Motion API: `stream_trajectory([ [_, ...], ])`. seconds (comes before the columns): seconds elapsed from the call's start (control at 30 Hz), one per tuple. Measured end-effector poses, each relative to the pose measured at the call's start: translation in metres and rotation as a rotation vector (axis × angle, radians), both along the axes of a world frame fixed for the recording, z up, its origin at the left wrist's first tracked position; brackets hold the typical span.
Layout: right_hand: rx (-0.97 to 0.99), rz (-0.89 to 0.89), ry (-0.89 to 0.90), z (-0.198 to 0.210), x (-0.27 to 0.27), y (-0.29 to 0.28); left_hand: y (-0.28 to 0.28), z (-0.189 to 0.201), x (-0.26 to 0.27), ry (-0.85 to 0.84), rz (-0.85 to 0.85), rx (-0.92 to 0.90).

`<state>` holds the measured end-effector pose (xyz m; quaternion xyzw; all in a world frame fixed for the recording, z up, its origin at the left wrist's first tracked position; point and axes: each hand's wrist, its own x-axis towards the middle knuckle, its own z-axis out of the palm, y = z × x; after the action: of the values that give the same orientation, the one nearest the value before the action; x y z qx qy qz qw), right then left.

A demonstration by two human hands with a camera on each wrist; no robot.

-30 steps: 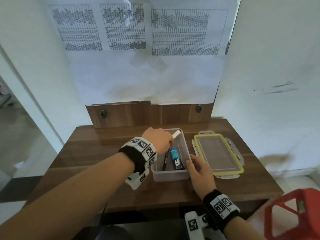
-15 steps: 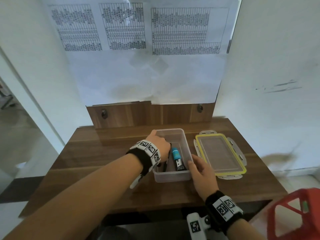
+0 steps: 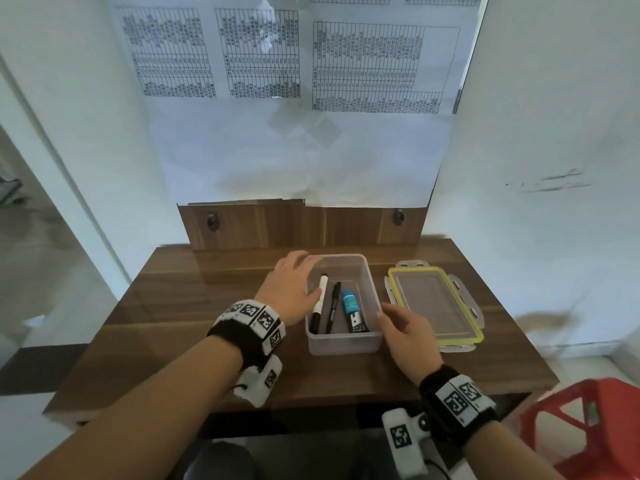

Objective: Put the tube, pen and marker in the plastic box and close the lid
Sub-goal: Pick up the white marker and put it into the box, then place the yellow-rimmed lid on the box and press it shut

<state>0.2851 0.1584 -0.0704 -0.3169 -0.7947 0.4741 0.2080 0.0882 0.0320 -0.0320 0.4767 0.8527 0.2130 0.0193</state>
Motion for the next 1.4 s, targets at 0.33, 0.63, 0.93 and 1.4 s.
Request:
stream_trajectory([
  [0.33, 0.490, 0.074, -0.584, 0.008, 0.049, 0.057, 0.003, -0.018, 0.017, -0.742, 0.360, 0.237],
  [0.63, 0.742, 0.070, -0.603, 0.026, 0.050, 0.058, -0.005, -0.007, 0.017, -0.780, 0.364, 0.226],
  [0.93, -0.040, -0.553, 0.294, 0.085, 0.033, 0.079, -0.009, -0.004, 0.018, -0.661, 0.348, 0.158],
  [1.4, -1.046, -0.331, 0.451, 0.049, 0.002, -0.051, 0.028, 0.027, -0.044, -0.521, 0.186, -0.004],
])
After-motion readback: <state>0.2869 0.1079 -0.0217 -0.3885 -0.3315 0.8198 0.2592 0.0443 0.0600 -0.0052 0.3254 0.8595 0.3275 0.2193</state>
